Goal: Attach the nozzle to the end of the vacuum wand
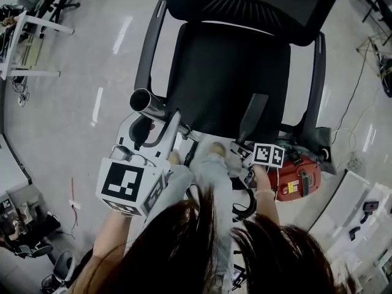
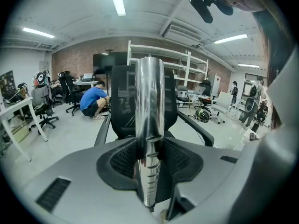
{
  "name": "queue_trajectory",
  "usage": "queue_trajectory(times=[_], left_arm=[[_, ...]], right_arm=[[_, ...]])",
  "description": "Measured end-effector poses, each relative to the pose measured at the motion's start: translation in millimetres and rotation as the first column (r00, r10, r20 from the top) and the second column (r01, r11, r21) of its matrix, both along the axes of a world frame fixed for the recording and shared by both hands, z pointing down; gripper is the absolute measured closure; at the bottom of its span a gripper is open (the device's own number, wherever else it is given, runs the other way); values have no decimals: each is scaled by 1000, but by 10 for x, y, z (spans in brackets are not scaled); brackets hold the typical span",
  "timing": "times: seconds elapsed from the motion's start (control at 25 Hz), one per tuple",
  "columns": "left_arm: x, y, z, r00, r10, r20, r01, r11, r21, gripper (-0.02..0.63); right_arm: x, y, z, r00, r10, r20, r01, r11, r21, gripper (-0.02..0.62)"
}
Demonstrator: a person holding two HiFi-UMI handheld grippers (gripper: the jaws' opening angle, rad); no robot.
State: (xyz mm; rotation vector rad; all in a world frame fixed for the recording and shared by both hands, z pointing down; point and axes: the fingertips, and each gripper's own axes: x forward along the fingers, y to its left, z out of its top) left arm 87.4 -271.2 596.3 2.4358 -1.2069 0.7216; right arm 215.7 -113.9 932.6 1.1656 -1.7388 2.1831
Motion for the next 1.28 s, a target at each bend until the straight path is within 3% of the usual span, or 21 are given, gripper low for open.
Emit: queue_trajectory(times=[0.28,1.28], left_arm=[[12,58,-44,1000,29,10,-29,1000,-10,446],[88,349,-245,997,81,2,-81,997,5,446]], right_arm=[[-21,14,-286,999,39,13,-39,999,16,410],[-147,63,-1222,999,27,35,-29,999,37,410]])
